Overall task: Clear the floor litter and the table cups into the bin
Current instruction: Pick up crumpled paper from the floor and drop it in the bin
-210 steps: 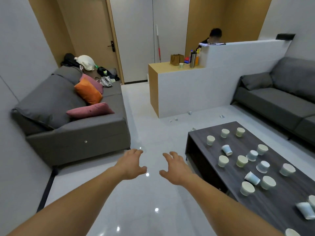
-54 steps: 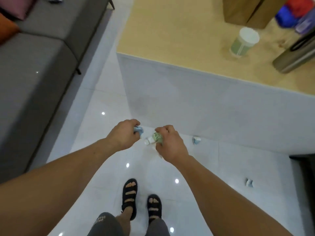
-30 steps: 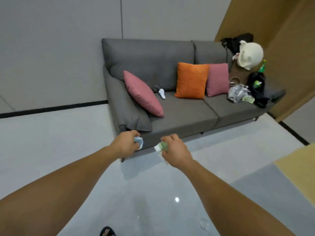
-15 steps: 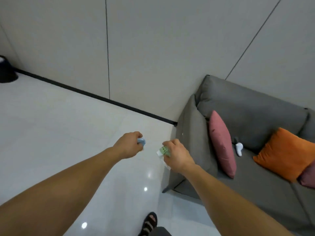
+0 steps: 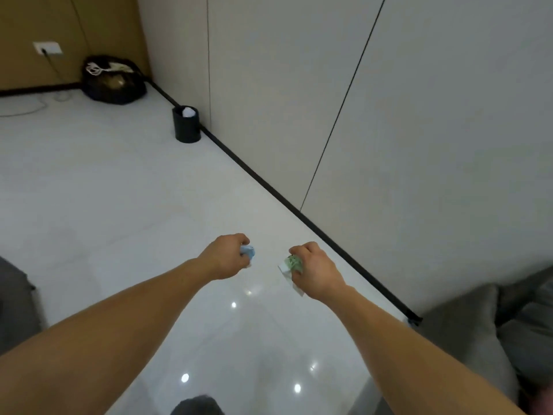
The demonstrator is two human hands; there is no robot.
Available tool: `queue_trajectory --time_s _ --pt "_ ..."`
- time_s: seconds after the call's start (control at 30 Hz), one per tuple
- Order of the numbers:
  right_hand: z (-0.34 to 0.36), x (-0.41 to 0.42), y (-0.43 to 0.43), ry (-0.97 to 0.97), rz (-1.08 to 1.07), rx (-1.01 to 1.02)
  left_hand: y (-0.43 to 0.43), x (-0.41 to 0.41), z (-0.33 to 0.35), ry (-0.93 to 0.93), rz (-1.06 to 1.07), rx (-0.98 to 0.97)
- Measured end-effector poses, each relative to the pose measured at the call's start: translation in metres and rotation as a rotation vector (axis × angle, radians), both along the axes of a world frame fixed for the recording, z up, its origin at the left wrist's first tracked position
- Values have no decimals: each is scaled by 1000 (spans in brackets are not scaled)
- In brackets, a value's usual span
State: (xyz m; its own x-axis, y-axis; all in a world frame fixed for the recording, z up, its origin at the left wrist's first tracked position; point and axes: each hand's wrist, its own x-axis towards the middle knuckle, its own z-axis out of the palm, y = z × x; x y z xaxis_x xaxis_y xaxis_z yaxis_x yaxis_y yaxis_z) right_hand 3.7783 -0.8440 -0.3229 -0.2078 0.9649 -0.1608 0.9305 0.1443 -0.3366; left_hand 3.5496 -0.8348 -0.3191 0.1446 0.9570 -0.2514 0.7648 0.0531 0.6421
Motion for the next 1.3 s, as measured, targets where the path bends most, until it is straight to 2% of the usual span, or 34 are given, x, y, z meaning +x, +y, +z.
queue_trajectory --time_s 0.23,0.6,0.8,1.1,1.3 --pt "-13 -92 146 19 210 -7 118 -93 -5 71 179 10" --pt "-10 -207 357 23 174 -45 316 -218 8 83 198 -4" --pt "-10 -267 480 12 242 -12 430 -265 10 88 198 18" --pt "9 -383 696 81 384 40 610 -362 38 152 370 11" --pt "14 -444 801 96 452 25 700 -418 39 147 449 1"
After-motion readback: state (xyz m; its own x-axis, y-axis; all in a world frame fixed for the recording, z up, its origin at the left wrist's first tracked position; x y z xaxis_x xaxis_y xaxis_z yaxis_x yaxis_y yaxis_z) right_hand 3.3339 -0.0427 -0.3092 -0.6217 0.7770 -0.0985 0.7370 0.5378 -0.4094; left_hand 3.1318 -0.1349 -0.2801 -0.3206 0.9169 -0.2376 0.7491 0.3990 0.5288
